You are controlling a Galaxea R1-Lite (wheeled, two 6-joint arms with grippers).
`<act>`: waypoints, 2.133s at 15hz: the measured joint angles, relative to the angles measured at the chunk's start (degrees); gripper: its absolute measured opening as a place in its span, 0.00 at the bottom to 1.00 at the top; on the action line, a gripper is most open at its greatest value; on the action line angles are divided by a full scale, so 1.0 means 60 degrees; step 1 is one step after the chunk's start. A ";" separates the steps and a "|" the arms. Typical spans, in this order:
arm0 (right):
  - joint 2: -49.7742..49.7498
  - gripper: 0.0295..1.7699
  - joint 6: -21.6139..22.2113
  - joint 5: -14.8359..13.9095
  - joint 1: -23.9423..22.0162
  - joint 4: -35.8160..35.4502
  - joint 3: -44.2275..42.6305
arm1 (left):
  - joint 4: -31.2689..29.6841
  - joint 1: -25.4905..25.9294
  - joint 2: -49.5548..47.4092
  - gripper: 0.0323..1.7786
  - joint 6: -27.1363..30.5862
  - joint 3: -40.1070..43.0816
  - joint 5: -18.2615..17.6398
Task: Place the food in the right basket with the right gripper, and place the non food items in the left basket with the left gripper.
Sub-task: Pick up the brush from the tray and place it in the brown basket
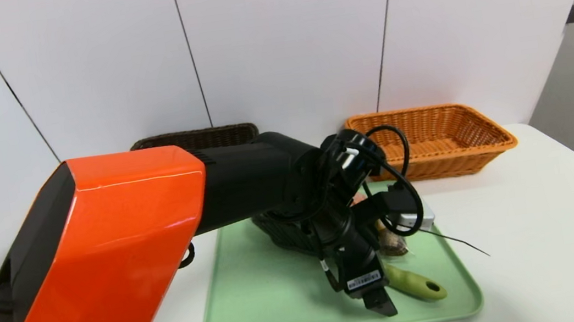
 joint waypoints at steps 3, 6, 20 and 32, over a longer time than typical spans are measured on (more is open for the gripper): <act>0.0026 0.96 -0.0002 0.0004 0.0000 -0.0004 0.0000 | -0.0205 0.0047 0.0057 0.95 -0.0004 -0.0004 0.0063; 0.0037 0.96 -0.0002 0.0004 -0.0002 -0.0004 0.0000 | -0.0331 0.0045 0.0093 0.95 -0.0010 -0.0004 0.0116; 0.0049 0.96 0.0000 0.0004 0.0000 -0.0004 0.0000 | -0.0345 -0.0091 0.0134 0.95 -0.0055 -0.0041 0.0106; 0.0059 0.96 0.0000 0.0008 -0.0002 -0.0004 0.0000 | -0.0408 -0.0138 0.0236 0.50 -0.0055 -0.0049 0.0106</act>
